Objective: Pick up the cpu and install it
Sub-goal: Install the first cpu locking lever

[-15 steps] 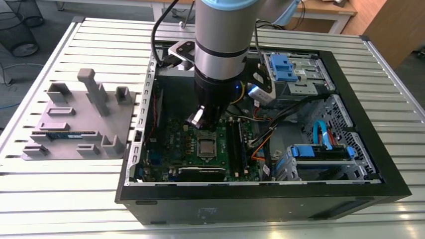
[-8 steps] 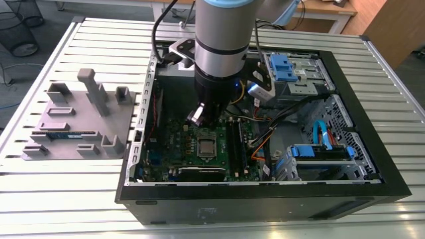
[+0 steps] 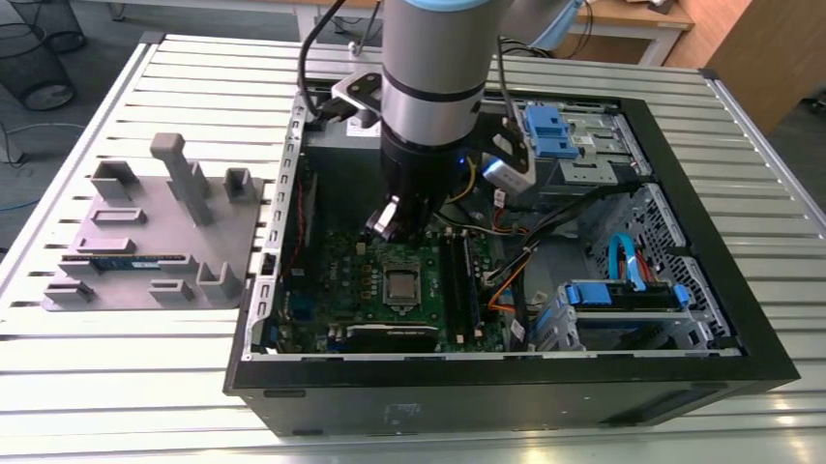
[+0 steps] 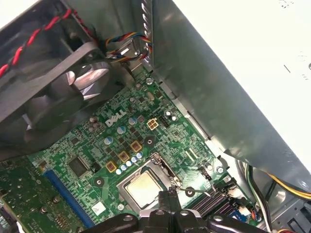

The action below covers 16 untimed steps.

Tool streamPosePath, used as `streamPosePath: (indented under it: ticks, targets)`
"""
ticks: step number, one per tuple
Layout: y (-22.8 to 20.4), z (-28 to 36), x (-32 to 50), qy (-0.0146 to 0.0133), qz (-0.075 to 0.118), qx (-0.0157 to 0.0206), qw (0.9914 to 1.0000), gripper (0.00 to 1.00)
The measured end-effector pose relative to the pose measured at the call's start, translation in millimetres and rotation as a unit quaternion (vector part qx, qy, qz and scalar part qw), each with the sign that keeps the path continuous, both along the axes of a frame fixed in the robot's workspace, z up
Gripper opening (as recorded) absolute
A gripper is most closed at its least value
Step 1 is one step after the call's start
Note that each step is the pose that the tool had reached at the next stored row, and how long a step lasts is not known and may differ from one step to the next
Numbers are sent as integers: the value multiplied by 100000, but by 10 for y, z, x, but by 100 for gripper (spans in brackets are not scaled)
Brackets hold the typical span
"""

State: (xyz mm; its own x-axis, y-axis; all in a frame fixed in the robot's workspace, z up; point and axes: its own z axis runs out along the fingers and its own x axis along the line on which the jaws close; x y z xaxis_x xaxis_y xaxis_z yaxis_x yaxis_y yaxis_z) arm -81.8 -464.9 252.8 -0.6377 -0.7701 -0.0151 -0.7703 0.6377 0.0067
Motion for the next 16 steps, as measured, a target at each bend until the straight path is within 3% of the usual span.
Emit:
streamPosePath:
  ticks: [11,16]
  targets:
    - [38,0,46,1,-2177,32,99976,11]
    - [51,-1,48,-4,-2479,505,99968,11]
